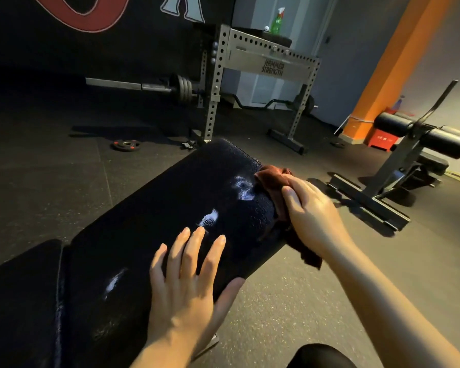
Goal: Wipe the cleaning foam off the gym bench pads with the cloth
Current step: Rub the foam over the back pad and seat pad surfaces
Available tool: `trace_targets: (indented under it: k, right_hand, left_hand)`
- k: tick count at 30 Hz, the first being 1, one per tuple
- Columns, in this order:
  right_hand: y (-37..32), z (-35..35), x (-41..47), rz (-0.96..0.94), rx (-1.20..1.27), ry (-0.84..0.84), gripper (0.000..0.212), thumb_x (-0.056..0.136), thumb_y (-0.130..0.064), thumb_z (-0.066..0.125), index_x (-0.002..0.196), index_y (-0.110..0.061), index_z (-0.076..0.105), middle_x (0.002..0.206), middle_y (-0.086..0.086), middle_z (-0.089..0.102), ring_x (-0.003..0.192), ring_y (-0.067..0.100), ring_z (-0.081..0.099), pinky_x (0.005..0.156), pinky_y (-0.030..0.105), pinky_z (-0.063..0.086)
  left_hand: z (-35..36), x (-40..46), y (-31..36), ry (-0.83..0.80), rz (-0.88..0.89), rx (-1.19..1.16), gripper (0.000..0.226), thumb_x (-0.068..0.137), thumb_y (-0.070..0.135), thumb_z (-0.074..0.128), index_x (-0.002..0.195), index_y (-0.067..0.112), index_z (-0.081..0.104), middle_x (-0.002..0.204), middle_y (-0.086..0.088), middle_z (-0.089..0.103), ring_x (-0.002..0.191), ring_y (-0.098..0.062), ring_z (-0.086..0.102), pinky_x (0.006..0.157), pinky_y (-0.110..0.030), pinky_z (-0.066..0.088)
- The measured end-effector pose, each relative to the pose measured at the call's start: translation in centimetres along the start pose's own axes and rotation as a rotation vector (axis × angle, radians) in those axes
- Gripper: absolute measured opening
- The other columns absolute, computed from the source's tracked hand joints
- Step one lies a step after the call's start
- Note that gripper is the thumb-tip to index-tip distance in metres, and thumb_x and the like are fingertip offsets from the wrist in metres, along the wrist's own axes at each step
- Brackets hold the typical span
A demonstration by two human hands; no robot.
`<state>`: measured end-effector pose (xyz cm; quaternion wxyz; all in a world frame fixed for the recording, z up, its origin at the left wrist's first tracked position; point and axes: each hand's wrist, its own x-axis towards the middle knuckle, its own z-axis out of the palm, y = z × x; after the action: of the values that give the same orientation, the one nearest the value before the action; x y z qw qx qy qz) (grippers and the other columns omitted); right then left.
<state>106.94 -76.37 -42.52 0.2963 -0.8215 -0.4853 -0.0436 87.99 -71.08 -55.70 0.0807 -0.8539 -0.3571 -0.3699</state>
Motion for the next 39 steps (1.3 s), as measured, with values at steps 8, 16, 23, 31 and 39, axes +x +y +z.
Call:
trace_targets:
  k: [8,16,23,31,39]
  right_hand:
    - [-1.1,0.2,3.2,-0.043,-0.138,-0.104,0.042,0.103,-0.036,0.033,0.143,-0.025,0.040,0.146,-0.003,0.044,0.133,0.016,0.038,0.108,0.028,0.026]
    - [-3.9,3.2,14.8,-0.086,-0.187,-0.447,0.043,0.105,-0.038,0.028,0.133,-0.015,0.052,0.131,0.008,0.055,0.112,0.021,0.051,0.084,0.025,0.032]
    - [-1.2,-0.3,9.1,-0.023,0.023,-0.490,0.045,0.103,-0.041,0.033,0.144,-0.025,0.040,0.143,-0.003,0.044,0.122,0.013,0.044,0.096,0.026,0.029]
    - [-0.9,5.3,-2.3,0.151,0.385,0.549,0.032,0.099,-0.028,0.045,0.127,-0.020,0.059,0.124,-0.004,0.050,0.124,0.013,0.039,0.096,0.011,0.025]
    - [-6.6,14.7,-11.0,0.223,0.659,0.572,0.052,0.088,-0.053,0.043,0.136,-0.062,0.026,0.144,-0.045,-0.002,0.142,-0.007,0.003,0.117,0.032,0.017]
  left_hand:
    - [0.7,0.9,-0.7,0.054,0.010,-0.034,0.067,0.085,0.062,0.041,0.137,0.021,0.044,0.141,-0.016,0.042,0.132,-0.033,0.038,0.104,-0.053,0.027]
    - [1.2,1.3,-0.8,0.105,0.033,-0.006,0.063,0.084,0.059,0.043,0.136,0.024,0.044,0.140,-0.013,0.039,0.129,-0.031,0.039,0.101,-0.051,0.028]
    - [0.9,0.7,-0.6,0.135,0.025,-0.055,0.068,0.080,0.062,0.049,0.134,0.021,0.044,0.138,-0.012,0.040,0.128,-0.030,0.040,0.100,-0.051,0.032]
    - [0.0,-0.4,-0.3,0.235,0.030,-0.135,0.058,0.081,0.055,0.054,0.126,0.020,0.046,0.130,-0.009,0.044,0.121,-0.025,0.045,0.099,-0.045,0.033]
    - [-0.6,-6.7,-5.8,0.165,0.016,0.022,0.055,0.084,0.052,0.050,0.128,0.020,0.047,0.130,-0.013,0.046,0.123,-0.032,0.046,0.097,-0.055,0.036]
